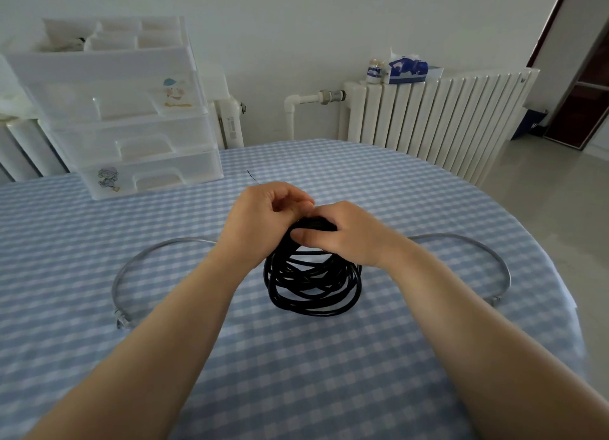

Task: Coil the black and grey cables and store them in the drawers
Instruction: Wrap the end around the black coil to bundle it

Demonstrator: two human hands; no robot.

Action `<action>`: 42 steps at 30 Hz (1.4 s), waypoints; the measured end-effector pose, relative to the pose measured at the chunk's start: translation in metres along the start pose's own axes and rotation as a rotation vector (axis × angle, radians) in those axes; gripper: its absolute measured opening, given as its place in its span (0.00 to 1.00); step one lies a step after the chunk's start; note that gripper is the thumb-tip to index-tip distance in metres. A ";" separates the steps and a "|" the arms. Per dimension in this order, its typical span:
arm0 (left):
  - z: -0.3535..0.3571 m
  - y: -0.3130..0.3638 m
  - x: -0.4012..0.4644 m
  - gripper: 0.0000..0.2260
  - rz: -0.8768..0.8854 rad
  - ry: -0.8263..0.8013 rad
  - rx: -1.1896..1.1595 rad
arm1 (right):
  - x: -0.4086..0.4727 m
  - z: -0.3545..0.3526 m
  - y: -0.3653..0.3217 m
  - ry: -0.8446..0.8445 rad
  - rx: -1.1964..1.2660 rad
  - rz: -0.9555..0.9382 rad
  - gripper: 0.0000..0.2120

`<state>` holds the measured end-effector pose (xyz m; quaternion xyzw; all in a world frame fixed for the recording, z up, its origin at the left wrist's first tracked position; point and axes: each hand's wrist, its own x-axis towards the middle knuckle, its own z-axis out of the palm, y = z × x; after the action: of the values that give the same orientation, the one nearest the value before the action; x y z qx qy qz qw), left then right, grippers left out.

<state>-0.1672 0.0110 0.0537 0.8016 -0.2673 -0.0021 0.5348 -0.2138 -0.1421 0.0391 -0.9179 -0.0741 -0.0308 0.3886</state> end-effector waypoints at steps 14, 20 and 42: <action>-0.011 0.000 0.002 0.04 -0.136 -0.108 -0.016 | -0.005 0.001 -0.012 0.065 -0.373 0.044 0.22; -0.012 0.000 0.002 0.05 -0.069 -0.130 0.112 | -0.006 0.003 -0.015 0.085 -0.509 0.014 0.25; -0.025 0.007 0.000 0.12 0.154 -0.500 0.626 | -0.020 -0.002 -0.032 0.031 -0.665 -0.095 0.19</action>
<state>-0.1628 0.0308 0.0703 0.8780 -0.4362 -0.0753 0.1819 -0.2391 -0.1244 0.0610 -0.9894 -0.0969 -0.0854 0.0669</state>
